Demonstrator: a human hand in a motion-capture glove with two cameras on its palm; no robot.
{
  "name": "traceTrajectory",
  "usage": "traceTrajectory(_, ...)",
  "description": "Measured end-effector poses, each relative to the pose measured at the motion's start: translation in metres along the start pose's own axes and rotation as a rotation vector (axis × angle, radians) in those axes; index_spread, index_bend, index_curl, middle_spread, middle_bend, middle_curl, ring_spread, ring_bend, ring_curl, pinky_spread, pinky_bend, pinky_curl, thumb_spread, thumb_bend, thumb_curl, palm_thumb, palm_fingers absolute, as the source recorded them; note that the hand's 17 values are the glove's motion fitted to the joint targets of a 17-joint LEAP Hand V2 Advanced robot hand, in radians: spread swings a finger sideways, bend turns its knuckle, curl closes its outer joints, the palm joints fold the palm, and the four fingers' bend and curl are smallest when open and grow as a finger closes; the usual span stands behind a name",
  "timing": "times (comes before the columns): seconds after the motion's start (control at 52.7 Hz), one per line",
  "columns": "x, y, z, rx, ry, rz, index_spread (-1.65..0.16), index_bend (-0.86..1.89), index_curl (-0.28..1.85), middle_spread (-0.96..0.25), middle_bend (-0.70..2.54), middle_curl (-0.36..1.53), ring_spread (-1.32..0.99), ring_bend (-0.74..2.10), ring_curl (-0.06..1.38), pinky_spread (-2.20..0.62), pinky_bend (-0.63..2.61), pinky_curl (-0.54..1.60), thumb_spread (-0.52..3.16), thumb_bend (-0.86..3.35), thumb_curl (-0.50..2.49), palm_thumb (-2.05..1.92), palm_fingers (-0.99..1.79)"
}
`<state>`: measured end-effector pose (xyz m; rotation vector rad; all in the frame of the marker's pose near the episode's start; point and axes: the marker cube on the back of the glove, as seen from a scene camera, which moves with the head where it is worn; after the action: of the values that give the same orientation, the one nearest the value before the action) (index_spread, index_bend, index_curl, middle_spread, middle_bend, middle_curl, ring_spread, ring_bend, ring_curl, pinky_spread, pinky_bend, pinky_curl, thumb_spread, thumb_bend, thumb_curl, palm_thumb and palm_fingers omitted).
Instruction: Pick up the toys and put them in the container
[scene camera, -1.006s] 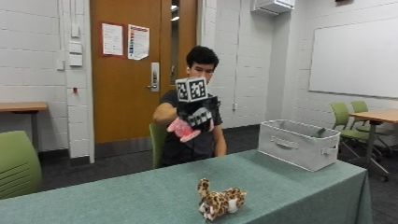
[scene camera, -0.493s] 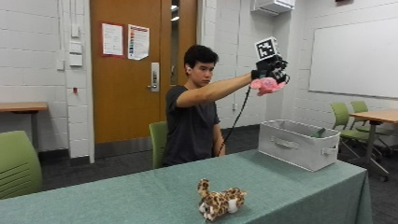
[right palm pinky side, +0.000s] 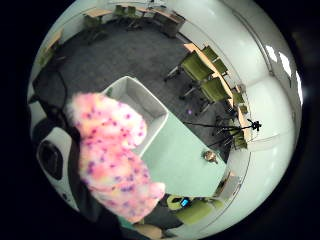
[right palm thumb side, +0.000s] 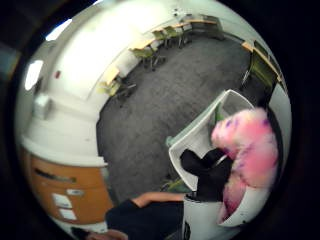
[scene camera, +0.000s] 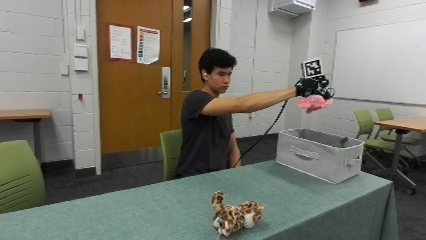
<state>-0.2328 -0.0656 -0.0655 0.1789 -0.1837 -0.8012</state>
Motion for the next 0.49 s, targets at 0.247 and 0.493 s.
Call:
traceTrajectory(0.247, 0.025, 0.011, 0.0, -0.102, 0.057, 0.208, -0.2, 0.08, 0.63, -0.19, 0.52, 0.51, -0.29, 0.83, 0.37, -0.29, 1.03, 0.45, 0.84, -0.16, 0.73, -0.15, -0.11)
traceTrajectory(0.493, 0.012, 0.053, -0.054, -0.01, -0.02, 0.266, -0.19, 0.15, 0.51, -0.11, 0.39, 0.45, -0.26, 0.59, 0.24, -0.17, 0.9, 0.37, 0.86, -0.15, 0.48, -0.19, -0.11)
